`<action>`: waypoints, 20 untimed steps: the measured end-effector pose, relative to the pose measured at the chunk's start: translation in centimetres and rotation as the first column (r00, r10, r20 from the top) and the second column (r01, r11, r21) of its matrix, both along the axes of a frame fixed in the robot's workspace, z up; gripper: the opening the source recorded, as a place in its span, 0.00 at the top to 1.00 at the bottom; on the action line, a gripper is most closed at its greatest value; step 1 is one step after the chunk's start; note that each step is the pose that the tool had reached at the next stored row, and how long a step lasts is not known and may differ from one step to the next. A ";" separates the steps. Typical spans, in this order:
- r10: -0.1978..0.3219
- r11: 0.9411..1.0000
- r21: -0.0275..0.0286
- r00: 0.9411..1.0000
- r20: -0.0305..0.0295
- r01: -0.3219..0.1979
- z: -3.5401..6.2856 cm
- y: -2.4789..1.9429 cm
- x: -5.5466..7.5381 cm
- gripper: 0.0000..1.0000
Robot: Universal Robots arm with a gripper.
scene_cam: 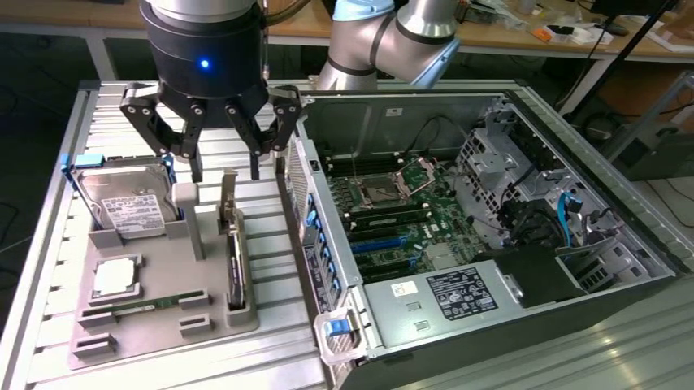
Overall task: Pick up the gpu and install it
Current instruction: 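Pick up the gpu and move the gpu toward the slot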
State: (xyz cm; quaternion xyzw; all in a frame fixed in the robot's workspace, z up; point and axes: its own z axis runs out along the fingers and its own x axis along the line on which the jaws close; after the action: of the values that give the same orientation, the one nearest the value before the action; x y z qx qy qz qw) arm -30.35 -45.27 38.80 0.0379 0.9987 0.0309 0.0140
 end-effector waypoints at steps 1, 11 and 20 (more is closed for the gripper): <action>0.000 1.000 0.000 1.000 0.000 0.000 -0.03 0.00 0.0 0.40; 0.000 1.000 0.000 1.000 0.000 0.000 -0.35 0.00 0.0 0.40; 0.000 1.000 0.000 1.000 0.000 0.000 -0.64 0.00 0.0 0.40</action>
State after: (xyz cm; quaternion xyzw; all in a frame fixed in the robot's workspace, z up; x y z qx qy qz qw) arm -30.35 -45.27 38.16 0.0379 0.9987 0.0309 0.0140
